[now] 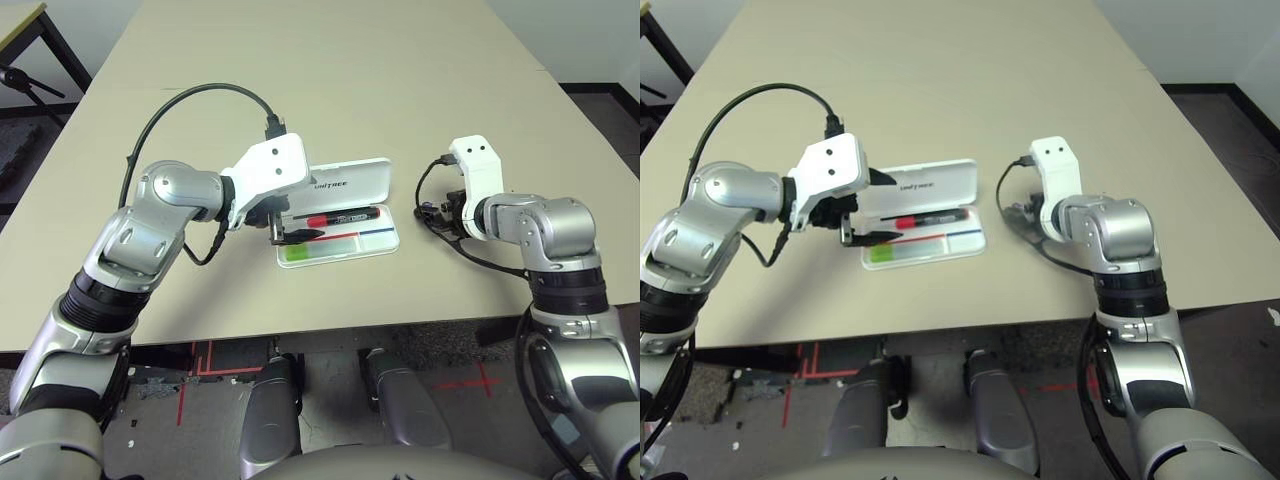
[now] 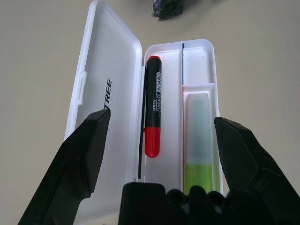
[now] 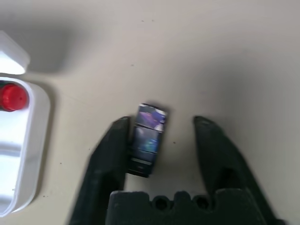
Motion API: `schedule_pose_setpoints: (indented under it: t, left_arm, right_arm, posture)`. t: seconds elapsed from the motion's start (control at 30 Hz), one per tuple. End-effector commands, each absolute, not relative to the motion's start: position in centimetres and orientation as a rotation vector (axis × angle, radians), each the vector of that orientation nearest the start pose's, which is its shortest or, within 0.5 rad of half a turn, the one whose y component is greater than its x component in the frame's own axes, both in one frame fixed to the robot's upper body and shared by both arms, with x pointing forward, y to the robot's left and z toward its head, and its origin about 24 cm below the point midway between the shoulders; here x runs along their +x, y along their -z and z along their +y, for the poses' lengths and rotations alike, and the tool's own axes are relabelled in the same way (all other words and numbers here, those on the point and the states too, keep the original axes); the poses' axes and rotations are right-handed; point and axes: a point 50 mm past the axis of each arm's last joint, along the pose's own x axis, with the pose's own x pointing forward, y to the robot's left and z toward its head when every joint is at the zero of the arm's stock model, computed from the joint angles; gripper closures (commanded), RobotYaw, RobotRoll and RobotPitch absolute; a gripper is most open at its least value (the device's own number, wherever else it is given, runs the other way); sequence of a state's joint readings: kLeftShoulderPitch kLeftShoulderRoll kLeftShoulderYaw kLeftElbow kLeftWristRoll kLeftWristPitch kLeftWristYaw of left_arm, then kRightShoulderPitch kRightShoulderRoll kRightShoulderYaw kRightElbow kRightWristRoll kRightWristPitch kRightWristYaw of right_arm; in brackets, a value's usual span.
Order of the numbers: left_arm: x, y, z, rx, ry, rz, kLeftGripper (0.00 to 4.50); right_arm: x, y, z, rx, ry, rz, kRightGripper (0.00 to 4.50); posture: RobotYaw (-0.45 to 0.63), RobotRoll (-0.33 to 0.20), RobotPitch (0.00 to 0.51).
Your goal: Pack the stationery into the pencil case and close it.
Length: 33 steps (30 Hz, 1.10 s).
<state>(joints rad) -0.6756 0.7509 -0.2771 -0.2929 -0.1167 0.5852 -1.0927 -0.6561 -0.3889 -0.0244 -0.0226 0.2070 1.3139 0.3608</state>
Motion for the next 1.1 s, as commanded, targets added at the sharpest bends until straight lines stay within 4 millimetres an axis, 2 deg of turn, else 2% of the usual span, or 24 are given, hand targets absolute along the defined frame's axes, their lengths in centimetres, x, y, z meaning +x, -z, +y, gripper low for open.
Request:
schedule_pose_setpoints:
  t: [0.03,0.1,0.13,0.33,0.5,0.6,0.77,1.1]
  left_arm:
    - [28.7,-20.5,13.6,0.825,1.172,0.169,0.0]
    - [28.7,-20.5,13.6,0.825,1.173,0.169,0.0]
    - [28.7,-20.5,13.6,0.825,1.173,0.169,0.0]
    - [28.8,-20.4,13.6,0.827,1.168,0.172,0.0]
    - [28.8,-20.4,13.7,0.828,1.17,0.172,0.0]
    - [28.9,-20.3,13.8,0.833,1.164,0.173,0.0]
    - [28.9,-20.1,13.9,0.834,1.162,0.176,0.0]
    - [28.9,-20.1,13.8,0.831,1.164,0.174,0.0]
  right_arm:
    - [32.2,-13.6,-18.2,-0.091,-0.342,0.68,3.37]
    - [32.3,-14.4,-18.6,-0.115,-0.368,0.642,4.15]
    - [32.3,-14.7,-18.8,-0.136,-0.379,0.626,4.19]
    - [32.2,-16.4,-20.6,-0.311,-0.487,0.541,4.19]
    - [31.5,-17.8,-20.8,-0.461,-0.742,0.428,4.19]
    - [30.2,-18.5,-20.2,-0.492,-0.987,0.36,4.19]
    - [28.5,-19.5,-19.2,-0.517,-1.257,0.271,4.19]
    - [28.5,-19.2,-17.5,-0.69,-1.399,0.236,4.19]
  posture:
    - [-0.19,0.0,0.178]
    - [-0.19,0.0,0.178]
    - [-0.2,0.0,0.178]
    - [-0.2,0.0,0.182]
    - [-0.19,0.0,0.182]
    - [-0.19,0.0,0.181]
    - [-0.19,0.0,0.181]
    - [-0.19,0.0,0.183]
